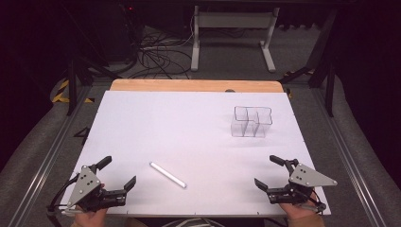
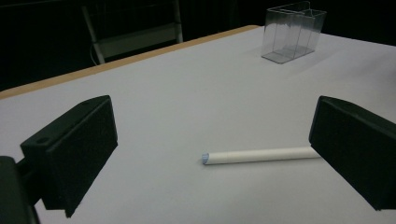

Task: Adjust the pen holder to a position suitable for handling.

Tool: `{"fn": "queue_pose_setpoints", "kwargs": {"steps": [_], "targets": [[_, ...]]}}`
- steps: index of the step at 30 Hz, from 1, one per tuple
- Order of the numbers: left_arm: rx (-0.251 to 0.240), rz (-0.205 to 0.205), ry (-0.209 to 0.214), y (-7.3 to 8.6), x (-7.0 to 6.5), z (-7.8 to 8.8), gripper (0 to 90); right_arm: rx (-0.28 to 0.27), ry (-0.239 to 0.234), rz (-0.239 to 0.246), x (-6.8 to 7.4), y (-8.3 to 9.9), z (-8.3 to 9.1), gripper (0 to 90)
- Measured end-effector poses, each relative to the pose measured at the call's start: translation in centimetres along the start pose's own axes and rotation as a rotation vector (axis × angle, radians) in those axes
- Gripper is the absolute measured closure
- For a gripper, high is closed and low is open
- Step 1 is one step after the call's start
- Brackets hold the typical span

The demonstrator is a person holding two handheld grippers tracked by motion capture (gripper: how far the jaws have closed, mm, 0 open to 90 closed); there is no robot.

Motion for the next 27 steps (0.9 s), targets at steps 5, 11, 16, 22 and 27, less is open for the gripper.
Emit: {"fn": "queue_pose_setpoints", "kwargs": {"steps": [5,11,16,22,27], "targets": [[0.001,-0.016,-0.013,-0.1,0.0,0.0,2.0,-0.011,0.003,-0.001,-0.1,-0.1,0.2,10.2],[0.004,-0.036,-0.025,0.0,-0.1,0.0,2.2,-0.017,0.006,-0.001,-0.4,-0.2,0.3,10.4],[0.002,-0.020,-0.024,0.0,0.0,0.0,2.2,-0.014,0.007,0.012,-0.4,-0.3,0.2,10.3],[-0.003,-0.011,-0.020,0.0,0.1,0.0,2.2,0.009,0.004,0.031,-0.3,-0.8,0.3,9.1],[0.006,-0.019,-0.023,0.0,0.1,0.0,2.4,0.037,-0.013,-0.003,-0.6,-1.1,-0.1,9.2]]}}
Point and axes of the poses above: each handheld gripper's, and its own axes: z roughly backward along the jaws, y roughly out of its underside, x roughly to its left, the point moved 5 cm from there along -z, roughly forward along the jaws, and after that the axes turned 1 degree about -z, right-handed, at the moved point
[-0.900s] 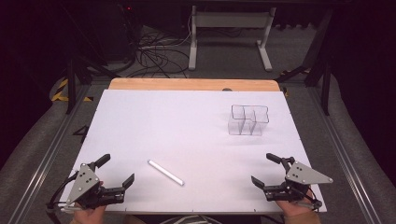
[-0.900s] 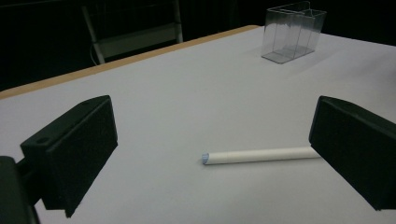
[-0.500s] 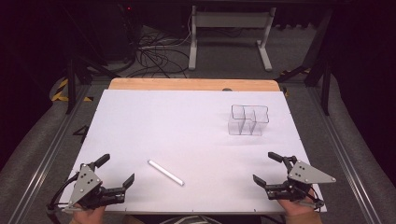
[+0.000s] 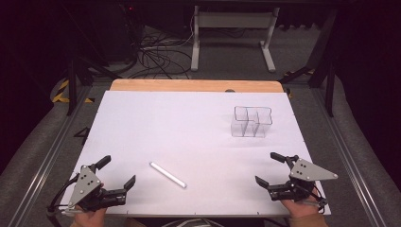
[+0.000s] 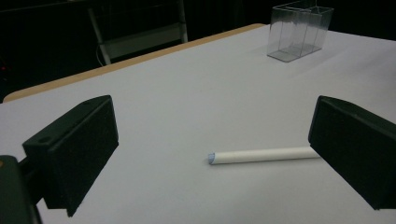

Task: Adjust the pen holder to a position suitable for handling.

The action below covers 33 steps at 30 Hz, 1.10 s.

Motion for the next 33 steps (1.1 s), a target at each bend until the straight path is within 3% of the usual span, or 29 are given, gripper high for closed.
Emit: {"fn": "queue_pose_setpoints", "kwargs": {"steps": [10,21,27,33], "targets": [[0.003,-0.008,-0.005,0.0,-0.1,-0.1,2.7,0.009,0.017,-0.023,-1.6,-1.7,-0.4,10.4],[0.004,-0.011,-0.004,0.0,-0.1,-0.1,2.8,0.027,0.020,0.002,-2.8,-3.3,-1.1,10.5],[0.012,-0.012,-0.008,0.0,-0.1,-0.2,2.8,-0.010,0.031,-0.003,-3.3,-4.1,-1.3,10.5],[0.014,-0.008,-0.002,0.0,0.0,-0.2,2.9,0.015,0.028,0.005,-3.6,-4.2,-1.8,10.2]]}}
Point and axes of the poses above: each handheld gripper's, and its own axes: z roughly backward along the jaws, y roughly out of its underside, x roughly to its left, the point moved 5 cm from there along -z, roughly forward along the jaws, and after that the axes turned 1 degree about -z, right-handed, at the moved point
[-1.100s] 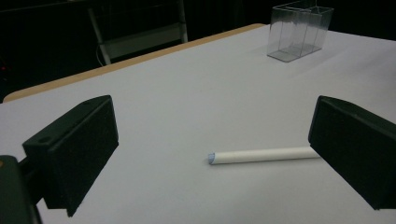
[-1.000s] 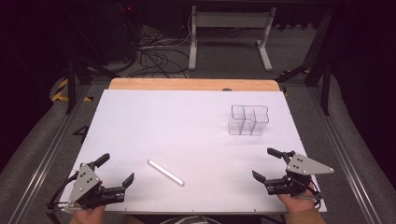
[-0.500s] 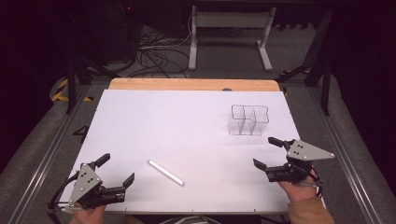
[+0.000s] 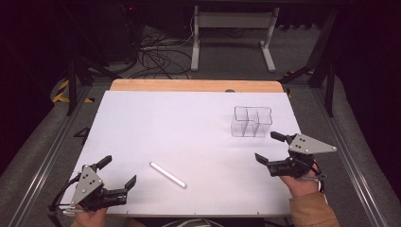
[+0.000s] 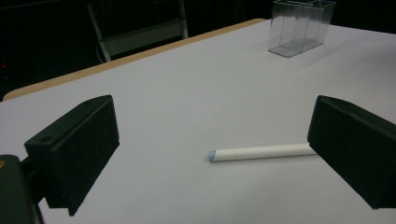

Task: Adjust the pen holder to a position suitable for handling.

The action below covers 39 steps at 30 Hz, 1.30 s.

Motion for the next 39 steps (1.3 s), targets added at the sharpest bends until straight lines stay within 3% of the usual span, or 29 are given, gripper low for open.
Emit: {"fn": "queue_pose_setpoints", "kwargs": {"steps": [7,14,25,39], "targets": [[-0.003,0.002,0.002,0.0,0.0,0.0,2.9,0.047,-0.027,0.040,-0.4,-0.9,-0.3,10.5],[-0.001,0.001,0.002,0.1,0.0,0.1,2.9,0.110,-0.025,0.087,-0.7,-1.8,-0.5,14.6],[-0.002,0.002,-0.009,0.2,0.1,0.6,3.0,0.225,-0.031,0.136,-2.4,-3.8,-1.5,24.3],[0.000,0.005,-0.011,0.2,0.1,0.5,3.0,0.321,-0.023,0.184,-4.3,-4.7,-3.2,29.9]]}}
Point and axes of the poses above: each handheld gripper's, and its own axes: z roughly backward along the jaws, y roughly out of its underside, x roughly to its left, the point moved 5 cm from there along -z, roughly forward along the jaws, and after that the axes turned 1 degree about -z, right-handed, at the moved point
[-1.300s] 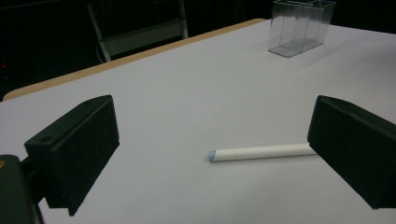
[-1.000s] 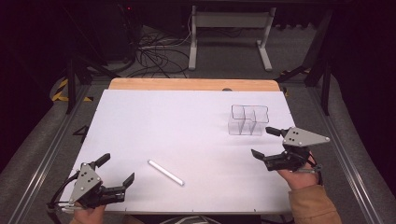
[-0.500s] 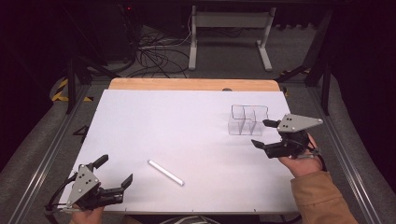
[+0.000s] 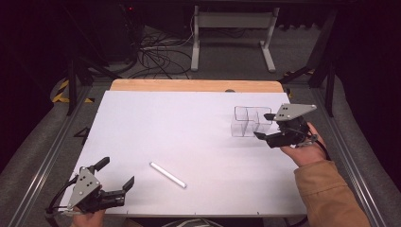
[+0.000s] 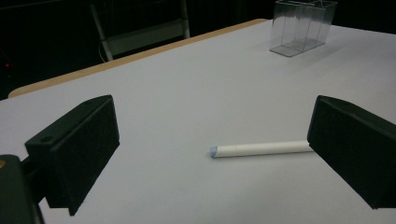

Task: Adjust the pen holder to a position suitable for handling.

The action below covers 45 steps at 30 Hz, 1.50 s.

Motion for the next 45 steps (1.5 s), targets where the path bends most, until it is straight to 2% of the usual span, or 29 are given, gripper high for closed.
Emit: {"fn": "queue_pose_setpoints", "kwargs": {"steps": [3,12,14,17,24,27,28,29,30,31,32,33,41,45], "targets": [[-0.003,-0.008,-0.001,-0.1,0.0,0.0,3.0,0.018,0.000,0.011,-0.2,-0.1,-0.3,29.9],[0.000,-0.001,0.003,0.0,0.0,0.0,3.0,0.017,0.004,0.015,-1.0,-0.2,-0.9,30.3],[0.000,-0.003,0.002,0.0,0.0,0.0,3.0,0.023,-0.022,0.030,-1.0,-0.3,-1.0,31.2],[0.000,-0.003,0.002,0.0,0.0,0.0,3.0,0.056,-0.033,0.077,-1.1,-0.3,-1.3,31.6],[0.001,-0.004,0.005,0.0,0.0,0.0,3.0,0.092,-0.055,0.073,-2.2,-0.3,-2.1,34.7],[0.000,-0.004,0.003,0.0,0.0,0.0,3.0,0.139,-0.068,0.091,-2.8,0.0,-2.6,36.3],[0.000,-0.003,0.004,0.0,0.1,0.0,3.0,0.147,-0.066,0.080,-2.9,0.1,-2.8,36.6],[0.000,-0.002,0.005,0.0,0.1,-0.1,3.0,0.177,-0.085,0.096,-3.1,0.2,-3.1,38.3],[0.000,-0.002,0.005,0.1,0.1,-0.1,3.0,0.177,-0.085,0.096,-3.1,0.2,-3.1,38.3],[0.001,-0.003,0.006,0.1,0.1,-0.1,3.0,0.193,-0.093,0.118,-3.3,0.3,-3.3,38.7],[0.001,-0.003,0.006,0.0,0.0,-0.1,3.0,0.197,-0.094,0.107,-3.3,0.3,-3.5,39.0],[0.000,-0.003,0.007,0.0,0.0,-0.1,3.0,0.216,-0.103,0.126,-3.5,0.4,-3.7,39.3],[0.000,-0.003,0.008,0.0,0.0,-0.1,3.0,0.246,-0.124,0.107,-4.1,0.6,-5.1,43.9],[0.001,0.000,0.010,0.1,0.0,-0.1,3.0,0.290,-0.127,0.116,-4.3,0.8,-6.3,47.2]]}}
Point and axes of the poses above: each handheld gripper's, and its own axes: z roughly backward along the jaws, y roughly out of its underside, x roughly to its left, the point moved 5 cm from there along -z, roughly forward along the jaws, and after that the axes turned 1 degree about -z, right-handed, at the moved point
